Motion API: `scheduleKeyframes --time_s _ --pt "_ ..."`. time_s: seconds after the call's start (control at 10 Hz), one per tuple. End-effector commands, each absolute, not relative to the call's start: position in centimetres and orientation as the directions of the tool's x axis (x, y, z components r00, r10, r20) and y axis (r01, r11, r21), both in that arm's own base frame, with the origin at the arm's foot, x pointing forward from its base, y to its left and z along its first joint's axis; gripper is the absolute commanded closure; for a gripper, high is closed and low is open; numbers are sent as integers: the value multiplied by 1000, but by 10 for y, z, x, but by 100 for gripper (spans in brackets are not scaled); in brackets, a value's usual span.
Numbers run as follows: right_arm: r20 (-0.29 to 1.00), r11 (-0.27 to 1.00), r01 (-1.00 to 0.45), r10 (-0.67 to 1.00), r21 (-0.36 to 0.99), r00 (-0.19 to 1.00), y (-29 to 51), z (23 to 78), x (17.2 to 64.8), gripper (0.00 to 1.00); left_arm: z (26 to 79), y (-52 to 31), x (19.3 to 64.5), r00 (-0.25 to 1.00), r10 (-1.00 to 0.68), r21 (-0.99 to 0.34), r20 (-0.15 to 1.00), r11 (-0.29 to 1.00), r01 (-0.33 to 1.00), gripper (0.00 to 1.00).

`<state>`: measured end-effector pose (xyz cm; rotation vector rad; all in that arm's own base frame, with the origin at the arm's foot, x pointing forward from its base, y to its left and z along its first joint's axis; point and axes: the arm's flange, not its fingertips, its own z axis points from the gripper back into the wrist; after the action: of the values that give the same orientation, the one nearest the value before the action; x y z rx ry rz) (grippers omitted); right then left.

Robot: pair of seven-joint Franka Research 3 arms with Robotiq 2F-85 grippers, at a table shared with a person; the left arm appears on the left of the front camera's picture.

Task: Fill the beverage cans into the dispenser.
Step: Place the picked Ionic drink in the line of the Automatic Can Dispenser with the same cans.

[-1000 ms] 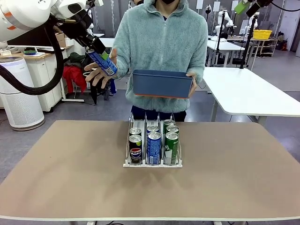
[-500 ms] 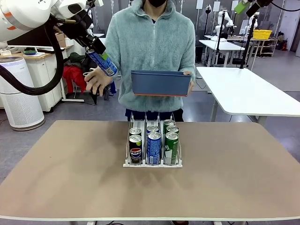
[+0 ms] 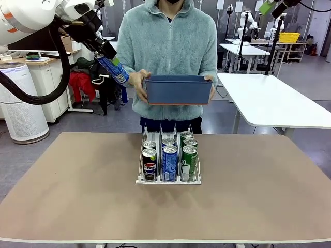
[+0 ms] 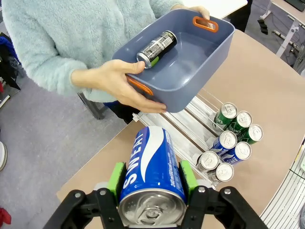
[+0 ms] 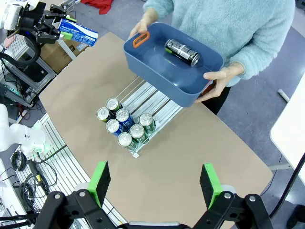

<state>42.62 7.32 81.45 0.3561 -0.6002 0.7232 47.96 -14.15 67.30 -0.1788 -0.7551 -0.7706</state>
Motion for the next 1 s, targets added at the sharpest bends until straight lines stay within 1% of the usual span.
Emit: scheduleKeyframes --time_s 0.0,0.3,0.4,0.5,0.6,0.8,0.9 --pt "624 698 -709 510 102 592 73 814 424 0 676 -140 479 470 -564 124 679 719 683 100" --pt "624 698 -709 510 102 592 73 814 424 0 676 -140 479 470 -564 124 679 719 683 100" --pt "624 698 -709 510 102 592 73 814 424 0 673 -141 480 474 -565 118 676 717 687 42" --pt "624 698 -709 510 102 592 73 814 424 0 674 -155 477 494 -559 139 666 743 654 42" --pt "624 698 -709 510 102 592 73 814 424 0 674 -164 470 497 -587 156 639 732 663 42" --pt "624 698 -709 510 102 592 73 814 424 0 671 -203 454 550 -539 172 638 796 580 42" --pt "624 698 -709 510 102 592 73 814 424 0 665 -220 445 533 -564 186 631 776 602 42"
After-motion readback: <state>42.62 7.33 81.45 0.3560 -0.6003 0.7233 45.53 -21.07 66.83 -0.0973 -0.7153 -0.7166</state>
